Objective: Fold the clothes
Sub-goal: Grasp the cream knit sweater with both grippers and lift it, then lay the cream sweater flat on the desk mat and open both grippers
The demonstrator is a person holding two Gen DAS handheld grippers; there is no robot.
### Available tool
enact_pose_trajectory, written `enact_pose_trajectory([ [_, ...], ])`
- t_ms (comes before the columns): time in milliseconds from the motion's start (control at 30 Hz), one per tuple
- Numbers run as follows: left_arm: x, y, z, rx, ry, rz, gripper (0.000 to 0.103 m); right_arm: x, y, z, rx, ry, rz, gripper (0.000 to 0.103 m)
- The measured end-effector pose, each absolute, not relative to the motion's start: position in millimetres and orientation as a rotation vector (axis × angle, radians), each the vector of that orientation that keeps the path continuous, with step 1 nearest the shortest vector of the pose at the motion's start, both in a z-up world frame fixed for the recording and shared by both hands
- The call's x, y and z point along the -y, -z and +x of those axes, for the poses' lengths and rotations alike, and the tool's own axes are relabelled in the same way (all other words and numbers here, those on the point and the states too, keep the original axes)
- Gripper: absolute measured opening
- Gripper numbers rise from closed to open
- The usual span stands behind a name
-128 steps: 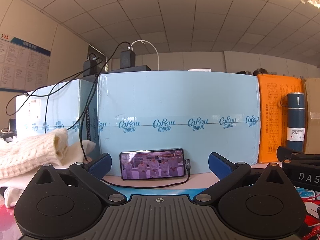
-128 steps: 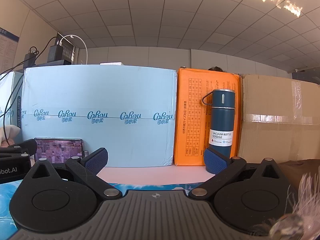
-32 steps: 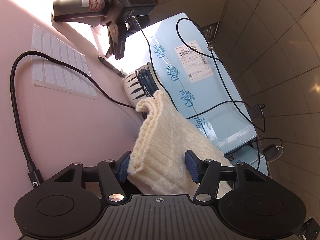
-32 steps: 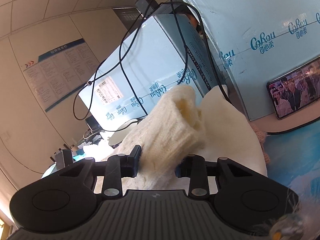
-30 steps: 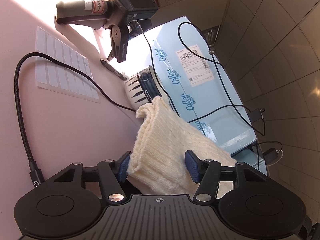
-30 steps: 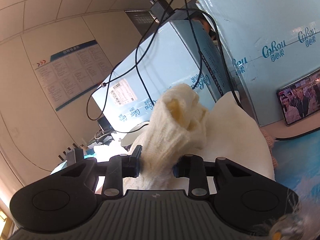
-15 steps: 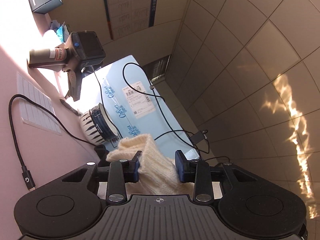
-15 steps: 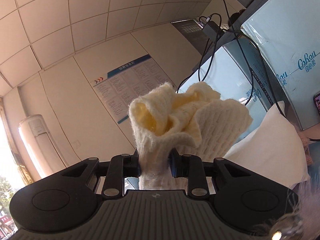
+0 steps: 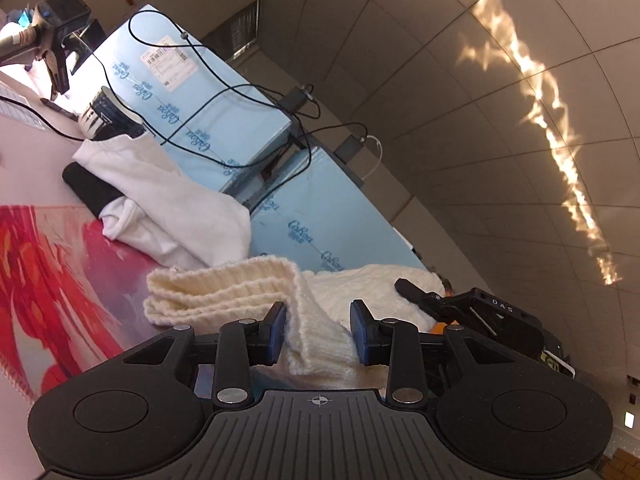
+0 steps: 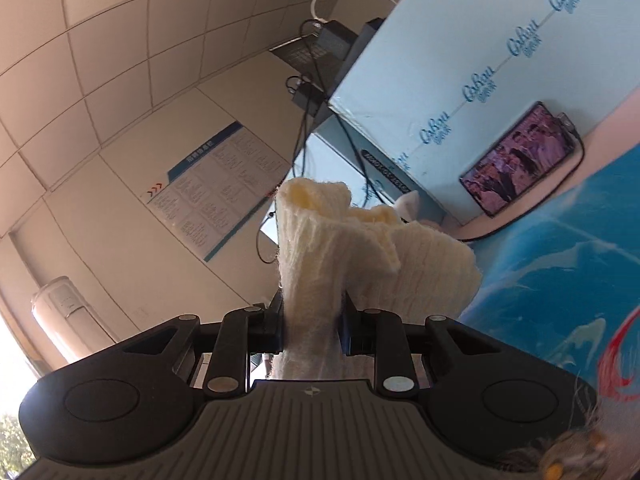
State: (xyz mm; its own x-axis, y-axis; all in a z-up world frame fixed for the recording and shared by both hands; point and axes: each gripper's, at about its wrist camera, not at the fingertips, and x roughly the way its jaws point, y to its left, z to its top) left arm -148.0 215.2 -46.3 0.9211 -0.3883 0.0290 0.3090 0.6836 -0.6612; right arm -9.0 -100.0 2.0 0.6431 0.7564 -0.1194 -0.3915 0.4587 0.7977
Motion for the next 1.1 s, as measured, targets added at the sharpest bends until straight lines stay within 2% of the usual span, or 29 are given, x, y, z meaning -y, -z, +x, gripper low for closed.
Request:
enact_pose_trajectory([
  [100,-182,50,-149,-0.173,0.474,-0.640,0.033,137,15,-11,-0.603,-0.599,0.787,0.023],
  [267,-129,53,-144,-0.279,0.641,-0.546,0.033,185,34,-12,-0.647,-0.419,0.732,0.023],
  [367,-110,59,-141,-0.329,0.680,-0.539,0.036,201,44,-8,-0.664,-0.330,0.687,0.035],
  [400,-109,58,-142,-0.331,0.687,-0.535,0.040,203,46,-9,-0.670,-0.306,0.664,0.038],
  [467,-107,57,-144,-0.321,0.698,-0.529,0.055,206,47,-11,-0.672,-0.262,0.619,0.046],
  [500,-111,54,-147,-0.302,0.695,-0.525,0.058,207,45,-14,-0.655,-0.236,0.593,0.054],
  [567,-118,50,-153,-0.255,0.676,-0.521,0.076,207,37,-23,-0.598,-0.173,0.543,0.068],
  [667,-139,45,-161,-0.184,0.576,-0.542,0.085,201,21,-38,-0.503,-0.122,0.472,0.070],
  [800,-174,37,-152,-0.153,0.329,-0.627,0.087,162,0,-63,-0.439,-0.252,0.350,0.081],
  [1100,-219,41,-148,-0.188,0.085,-0.690,0.090,27,0,-98,-0.516,-0.535,0.000,0.085],
])
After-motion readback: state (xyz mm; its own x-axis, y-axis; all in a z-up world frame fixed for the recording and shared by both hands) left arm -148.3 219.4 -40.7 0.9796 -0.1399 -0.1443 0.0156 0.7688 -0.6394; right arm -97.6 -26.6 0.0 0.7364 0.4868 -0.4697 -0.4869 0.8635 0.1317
